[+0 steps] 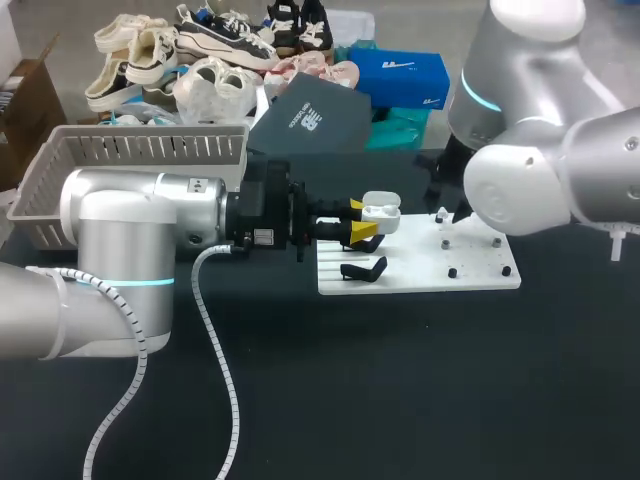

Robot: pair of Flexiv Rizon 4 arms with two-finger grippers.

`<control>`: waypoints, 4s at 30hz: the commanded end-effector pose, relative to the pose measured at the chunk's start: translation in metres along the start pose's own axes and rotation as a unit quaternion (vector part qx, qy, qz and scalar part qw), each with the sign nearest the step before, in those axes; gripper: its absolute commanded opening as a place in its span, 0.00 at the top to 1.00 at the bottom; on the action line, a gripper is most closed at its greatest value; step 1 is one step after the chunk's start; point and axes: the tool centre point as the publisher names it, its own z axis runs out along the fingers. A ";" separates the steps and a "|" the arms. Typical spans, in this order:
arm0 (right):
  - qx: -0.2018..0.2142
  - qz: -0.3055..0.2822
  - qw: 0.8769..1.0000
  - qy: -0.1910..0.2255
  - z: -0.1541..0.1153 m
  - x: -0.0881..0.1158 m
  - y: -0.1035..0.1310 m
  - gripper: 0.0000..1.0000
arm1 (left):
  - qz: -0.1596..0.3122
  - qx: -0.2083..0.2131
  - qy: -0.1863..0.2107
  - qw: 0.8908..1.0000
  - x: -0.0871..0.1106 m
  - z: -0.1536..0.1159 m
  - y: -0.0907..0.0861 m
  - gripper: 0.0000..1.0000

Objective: Pick up each earbud case from the left stands, insert the matching earbuds, close the lid, and place the case in the box.

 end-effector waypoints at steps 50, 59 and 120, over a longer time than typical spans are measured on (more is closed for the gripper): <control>-0.010 0.024 1.000 -0.015 -0.001 -0.006 -0.003 1.00 | 0.001 -0.001 -0.001 1.000 0.001 0.001 0.000 1.00; -0.030 0.043 0.998 -0.024 -0.038 -0.007 -0.015 1.00 | 0.001 -0.001 -0.001 1.000 0.001 0.001 0.000 1.00; -0.015 -0.341 0.938 0.052 -0.194 0.119 0.074 1.00 | 0.001 -0.001 -0.001 1.000 0.001 0.001 0.000 1.00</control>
